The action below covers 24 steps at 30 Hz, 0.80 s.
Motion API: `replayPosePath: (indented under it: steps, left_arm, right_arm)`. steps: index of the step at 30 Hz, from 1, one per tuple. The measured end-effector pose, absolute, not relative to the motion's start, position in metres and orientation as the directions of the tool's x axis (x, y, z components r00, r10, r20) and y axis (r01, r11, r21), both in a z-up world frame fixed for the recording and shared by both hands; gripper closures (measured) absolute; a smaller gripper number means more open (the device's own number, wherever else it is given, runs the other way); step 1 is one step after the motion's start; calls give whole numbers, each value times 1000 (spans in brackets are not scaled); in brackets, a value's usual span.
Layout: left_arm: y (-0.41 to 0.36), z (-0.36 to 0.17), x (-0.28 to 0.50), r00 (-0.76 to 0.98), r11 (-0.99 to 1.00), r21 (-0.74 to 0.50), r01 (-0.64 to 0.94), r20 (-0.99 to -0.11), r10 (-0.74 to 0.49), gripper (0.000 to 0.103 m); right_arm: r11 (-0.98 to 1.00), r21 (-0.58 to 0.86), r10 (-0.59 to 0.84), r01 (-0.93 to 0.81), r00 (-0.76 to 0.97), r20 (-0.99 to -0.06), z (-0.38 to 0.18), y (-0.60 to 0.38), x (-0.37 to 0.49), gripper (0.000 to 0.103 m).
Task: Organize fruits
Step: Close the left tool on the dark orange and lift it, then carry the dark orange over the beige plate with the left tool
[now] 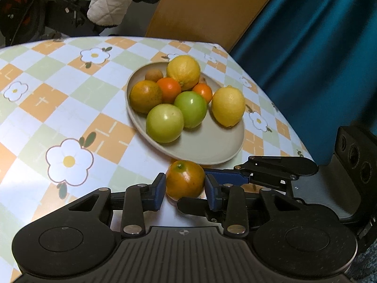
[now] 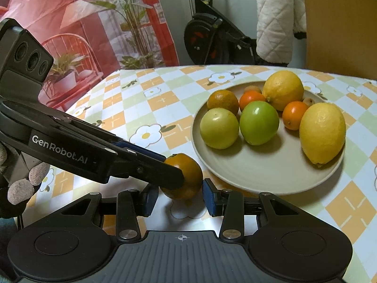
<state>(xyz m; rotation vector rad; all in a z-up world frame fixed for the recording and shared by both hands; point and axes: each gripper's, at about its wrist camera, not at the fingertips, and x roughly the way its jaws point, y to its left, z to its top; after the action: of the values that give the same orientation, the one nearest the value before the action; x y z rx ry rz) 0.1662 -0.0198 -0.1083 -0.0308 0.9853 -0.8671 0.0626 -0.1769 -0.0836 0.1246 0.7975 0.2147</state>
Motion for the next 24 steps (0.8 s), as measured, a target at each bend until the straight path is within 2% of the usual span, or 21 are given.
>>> replayPosePath:
  steps: [11, 24]
  left_arm:
    - [-42, -85, 161, 289, 658, -358, 662, -689, -665, 65]
    - [-87, -86, 171, 272, 639, -341, 690, -696, -665, 65]
  right_arm:
    - [979, 170, 197, -113, 744, -639, -60, -198, 52, 65]
    - [987, 159, 115, -17, 769, -628, -61, -238, 53, 64]
